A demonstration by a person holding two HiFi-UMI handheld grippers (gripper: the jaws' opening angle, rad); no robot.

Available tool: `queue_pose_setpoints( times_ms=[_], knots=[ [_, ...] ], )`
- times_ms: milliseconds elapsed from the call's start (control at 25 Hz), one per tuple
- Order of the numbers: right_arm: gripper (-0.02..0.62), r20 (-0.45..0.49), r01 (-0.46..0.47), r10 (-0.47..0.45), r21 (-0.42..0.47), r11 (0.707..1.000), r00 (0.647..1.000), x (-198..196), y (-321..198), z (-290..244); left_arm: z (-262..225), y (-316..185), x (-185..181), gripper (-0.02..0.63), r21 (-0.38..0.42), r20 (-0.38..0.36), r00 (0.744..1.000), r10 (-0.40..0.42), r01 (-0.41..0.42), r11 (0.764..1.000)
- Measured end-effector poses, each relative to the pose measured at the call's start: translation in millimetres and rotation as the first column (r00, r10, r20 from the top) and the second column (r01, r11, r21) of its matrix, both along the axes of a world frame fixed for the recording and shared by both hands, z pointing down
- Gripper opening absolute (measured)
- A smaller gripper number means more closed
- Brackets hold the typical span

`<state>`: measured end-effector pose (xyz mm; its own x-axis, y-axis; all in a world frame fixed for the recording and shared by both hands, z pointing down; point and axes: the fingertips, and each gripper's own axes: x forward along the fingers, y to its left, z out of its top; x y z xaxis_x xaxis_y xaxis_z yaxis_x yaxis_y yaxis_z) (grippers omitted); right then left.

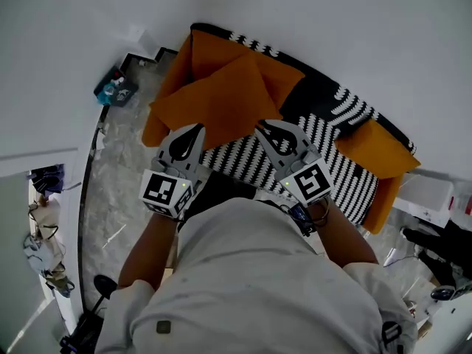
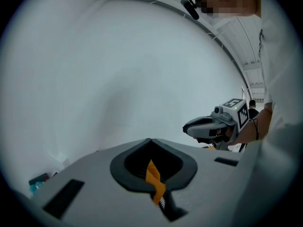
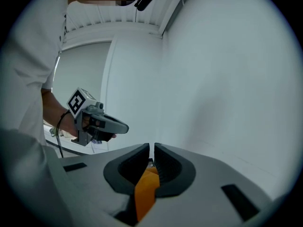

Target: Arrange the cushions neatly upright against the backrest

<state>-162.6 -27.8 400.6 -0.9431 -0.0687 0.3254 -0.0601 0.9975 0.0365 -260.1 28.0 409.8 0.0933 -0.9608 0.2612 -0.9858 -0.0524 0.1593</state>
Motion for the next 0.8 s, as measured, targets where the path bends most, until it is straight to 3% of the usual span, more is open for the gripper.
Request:
queue_pose_setpoints(
  times_ms=[280, 400, 520, 600, 800],
  knots=[
    [0.106, -0.058, 0.153, -0.146, 0.123, 0.981, 0.988, -80, -16, 25, 27, -23, -55, 0.009, -0.059, 0.001, 1.000, 0.020, -0.019, 0.998],
    [0.137, -0.118, 0.186, -0.172, 0.119, 0.975, 0.978, -109, -20, 41, 42, -32, -75, 0.009, -0.091, 0.011, 0.999, 0.045, -0.044, 0.995],
    [0.146, -0.225, 0.274, -0.225, 0.216, 0.937, 0.948, -132, -26, 68, 68, -39, -94, 0.019, -0.145, 0.036, 0.996, 0.076, -0.070, 0.987],
    [0.166, -0.301, 0.342, -0.260, 0.262, 0.902, 0.917, -147, -29, 87, 90, -43, -107, 0.079, -0.186, 0.042, 0.994, 0.098, -0.088, 0.979],
    [0.204, -0.460, 0.484, -0.332, 0.263, 0.835, 0.824, -181, -38, 138, 146, -51, -138, 0.145, -0.287, 0.039, 0.988, 0.152, -0.134, 0.948]
  ],
)
